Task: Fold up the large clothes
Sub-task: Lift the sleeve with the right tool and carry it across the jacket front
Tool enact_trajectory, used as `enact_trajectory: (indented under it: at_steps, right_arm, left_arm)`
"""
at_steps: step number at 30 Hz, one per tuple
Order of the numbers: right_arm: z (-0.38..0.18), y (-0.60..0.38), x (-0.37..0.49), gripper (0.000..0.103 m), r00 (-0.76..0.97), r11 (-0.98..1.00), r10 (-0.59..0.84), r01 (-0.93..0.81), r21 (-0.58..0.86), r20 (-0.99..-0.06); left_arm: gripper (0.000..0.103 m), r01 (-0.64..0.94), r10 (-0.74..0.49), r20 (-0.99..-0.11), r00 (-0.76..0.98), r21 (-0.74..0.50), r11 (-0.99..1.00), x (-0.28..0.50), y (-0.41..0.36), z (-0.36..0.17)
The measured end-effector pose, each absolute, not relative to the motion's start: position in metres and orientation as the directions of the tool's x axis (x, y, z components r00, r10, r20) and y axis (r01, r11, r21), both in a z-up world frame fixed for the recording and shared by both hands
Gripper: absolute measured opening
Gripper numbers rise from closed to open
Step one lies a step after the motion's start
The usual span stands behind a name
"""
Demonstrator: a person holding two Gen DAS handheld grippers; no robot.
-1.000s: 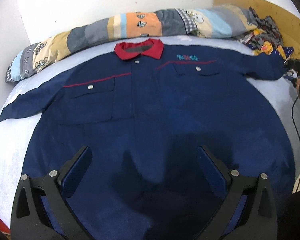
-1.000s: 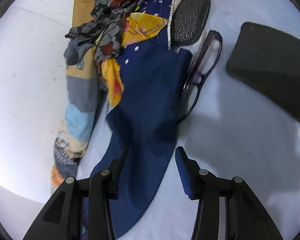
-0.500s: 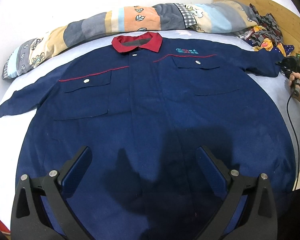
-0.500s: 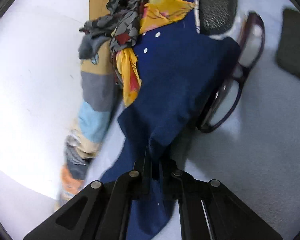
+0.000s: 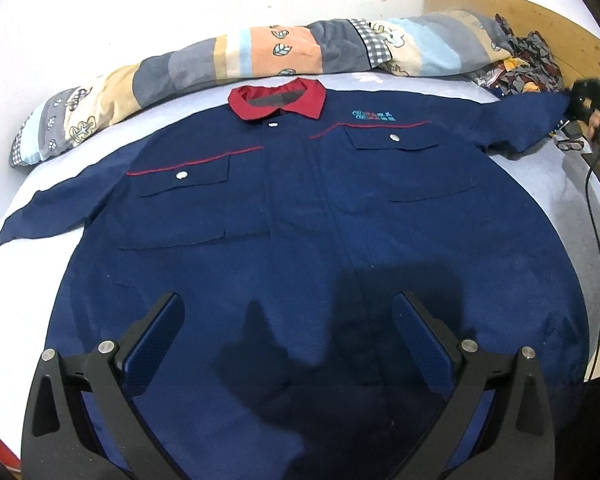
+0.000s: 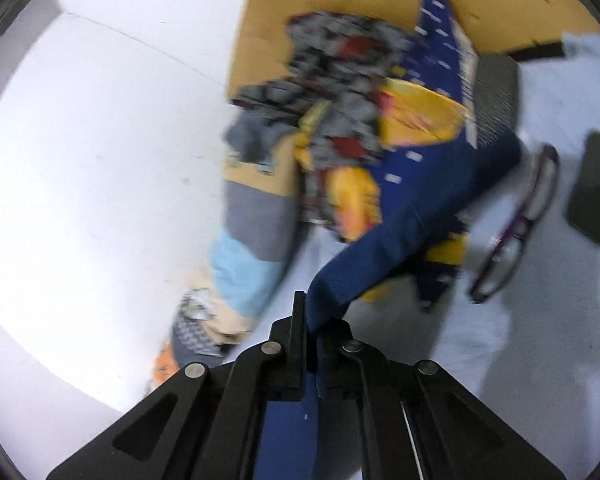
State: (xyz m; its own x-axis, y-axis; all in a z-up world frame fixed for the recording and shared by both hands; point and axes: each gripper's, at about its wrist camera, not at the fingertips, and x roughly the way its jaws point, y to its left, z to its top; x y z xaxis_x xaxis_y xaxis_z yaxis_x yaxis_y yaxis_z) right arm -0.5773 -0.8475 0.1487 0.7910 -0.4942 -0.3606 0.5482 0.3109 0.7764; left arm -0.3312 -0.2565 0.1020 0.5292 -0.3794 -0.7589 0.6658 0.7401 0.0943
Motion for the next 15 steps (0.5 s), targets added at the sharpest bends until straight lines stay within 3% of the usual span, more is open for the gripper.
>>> enact_trajectory:
  at_steps: [15]
  right_arm:
    - [0.314, -0.711, -0.460, 0.003, 0.913, 0.619, -0.322, 0.402, 0.675, -0.249]
  left_arm:
    - [0.103, 0.624, -0.391, -0.718, 0.576, 0.078, 0.777, -0.322, -0.226, 0.121]
